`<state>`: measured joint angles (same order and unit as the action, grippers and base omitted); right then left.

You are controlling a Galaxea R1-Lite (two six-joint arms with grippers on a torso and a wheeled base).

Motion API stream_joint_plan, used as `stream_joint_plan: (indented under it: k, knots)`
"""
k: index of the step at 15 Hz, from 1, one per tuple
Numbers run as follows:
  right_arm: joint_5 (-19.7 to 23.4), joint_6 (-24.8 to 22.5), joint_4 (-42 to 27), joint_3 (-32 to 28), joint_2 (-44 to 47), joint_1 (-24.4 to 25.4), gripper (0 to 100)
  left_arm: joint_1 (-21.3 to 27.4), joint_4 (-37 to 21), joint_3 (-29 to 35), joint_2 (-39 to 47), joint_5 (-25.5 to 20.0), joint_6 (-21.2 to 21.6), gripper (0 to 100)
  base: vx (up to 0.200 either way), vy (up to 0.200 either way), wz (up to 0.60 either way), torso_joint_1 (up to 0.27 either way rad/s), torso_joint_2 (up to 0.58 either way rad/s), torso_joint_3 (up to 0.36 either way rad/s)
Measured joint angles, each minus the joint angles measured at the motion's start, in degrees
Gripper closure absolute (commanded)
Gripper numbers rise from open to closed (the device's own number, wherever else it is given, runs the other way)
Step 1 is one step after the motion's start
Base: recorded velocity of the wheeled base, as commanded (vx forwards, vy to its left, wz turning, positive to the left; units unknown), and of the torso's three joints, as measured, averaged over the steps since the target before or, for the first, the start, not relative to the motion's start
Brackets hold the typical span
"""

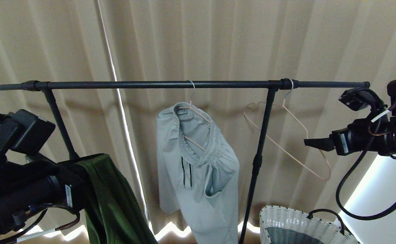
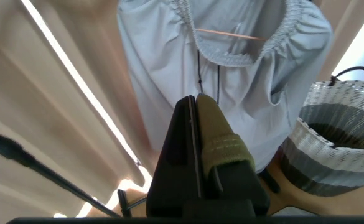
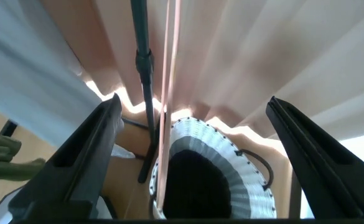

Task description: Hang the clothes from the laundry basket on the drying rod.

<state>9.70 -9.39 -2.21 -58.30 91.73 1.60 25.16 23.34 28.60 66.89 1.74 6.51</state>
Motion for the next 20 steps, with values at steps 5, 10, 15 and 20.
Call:
stream_joint_plan:
  k: [5, 10, 15, 20]
  knots:
    - [-3.68, 0.48, 0.00, -8.40, 8.84, 2.04, 0, 0.41, 0.00, -0.32, -0.13, 0.06, -0.02, 100, 0.000, 0.000, 0.00, 0.000, 0.00, 0.000]
    - [-4.40, 1.40, 0.00, -12.63, 14.06, 2.84, 0, 0.74, -0.06, -0.46, -0.74, 0.09, -0.09, 100, 0.000, 0.000, 0.00, 0.000, 0.00, 0.000]
    - [-4.38, 2.19, -0.09, -12.40, 14.77, 3.55, 100, 0.77, -0.06, -0.55, -0.93, 0.09, -0.09, 100, 0.000, 0.000, 0.00, 0.000, 0.00, 0.000]
    - [-4.35, 3.16, -0.09, -12.21, 14.69, 3.63, 100, 0.79, -0.06, -0.51, -1.32, 0.11, -0.09, 100, 0.000, 0.000, 0.00, 0.000, 0.00, 0.000]
